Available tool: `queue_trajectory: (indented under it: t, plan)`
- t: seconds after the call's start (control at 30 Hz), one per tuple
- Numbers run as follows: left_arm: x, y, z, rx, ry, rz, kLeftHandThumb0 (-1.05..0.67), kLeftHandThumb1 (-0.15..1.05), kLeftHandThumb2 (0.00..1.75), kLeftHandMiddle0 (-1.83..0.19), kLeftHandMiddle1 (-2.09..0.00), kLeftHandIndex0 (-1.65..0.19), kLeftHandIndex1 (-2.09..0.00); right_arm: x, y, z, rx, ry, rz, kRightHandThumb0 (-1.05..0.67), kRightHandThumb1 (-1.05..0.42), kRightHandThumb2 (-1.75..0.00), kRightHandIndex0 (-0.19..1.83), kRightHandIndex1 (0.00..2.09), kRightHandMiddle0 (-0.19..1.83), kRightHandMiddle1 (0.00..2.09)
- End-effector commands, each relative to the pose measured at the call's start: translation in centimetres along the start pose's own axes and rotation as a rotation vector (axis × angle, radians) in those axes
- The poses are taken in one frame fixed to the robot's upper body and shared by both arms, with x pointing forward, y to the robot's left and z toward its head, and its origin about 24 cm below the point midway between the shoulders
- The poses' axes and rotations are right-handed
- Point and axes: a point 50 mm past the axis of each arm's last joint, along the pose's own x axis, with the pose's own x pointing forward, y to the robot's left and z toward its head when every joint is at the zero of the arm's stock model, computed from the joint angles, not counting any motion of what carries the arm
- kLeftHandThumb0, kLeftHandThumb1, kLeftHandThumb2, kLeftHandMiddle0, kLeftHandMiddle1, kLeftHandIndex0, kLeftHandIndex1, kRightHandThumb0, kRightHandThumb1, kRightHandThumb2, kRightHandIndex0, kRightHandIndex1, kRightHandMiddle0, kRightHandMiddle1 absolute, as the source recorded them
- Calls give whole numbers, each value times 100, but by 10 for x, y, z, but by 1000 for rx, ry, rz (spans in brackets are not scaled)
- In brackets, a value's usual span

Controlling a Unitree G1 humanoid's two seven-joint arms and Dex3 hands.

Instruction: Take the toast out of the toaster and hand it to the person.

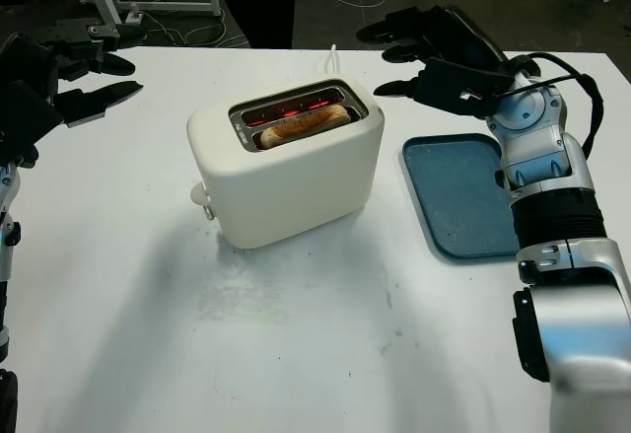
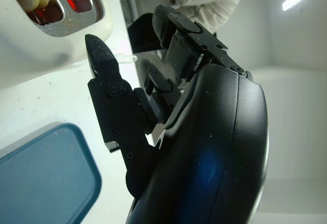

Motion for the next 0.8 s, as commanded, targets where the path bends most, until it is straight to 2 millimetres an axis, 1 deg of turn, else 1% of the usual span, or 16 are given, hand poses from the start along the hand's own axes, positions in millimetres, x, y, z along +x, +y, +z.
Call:
queue_trajectory:
  t: [0.0,0.4,0.57,0.67,0.77]
  plan:
    - [-2,0,1,17,-12,-9,-24,92,7,-35,-93,-69,-12,-3,-1,-3,-3,0,-10,-32,-78,0,78,6,72,3]
    - [-2,-4,-1,-4,30,-13,-28,92,9,-34,-92,-68,-12,-6,3,-8,-21,-19,-7,-33,-78,0,81,5,73,2]
    - [-3,-5,-1,-8,26,-11,-27,92,10,-34,-92,-67,-12,-8,2,-10,24,-40,-30,-34,-78,0,82,5,75,2]
    - [-3,-5,0,-15,25,-9,-28,92,10,-34,-91,-66,-12,-11,0,-12,31,-24,-40,-39,-79,0,81,5,74,2]
    - [-2,-6,1,-17,16,-9,-26,92,10,-34,-92,-66,-13,-14,-2,-13,31,-19,-41,-38,-80,0,79,3,72,0]
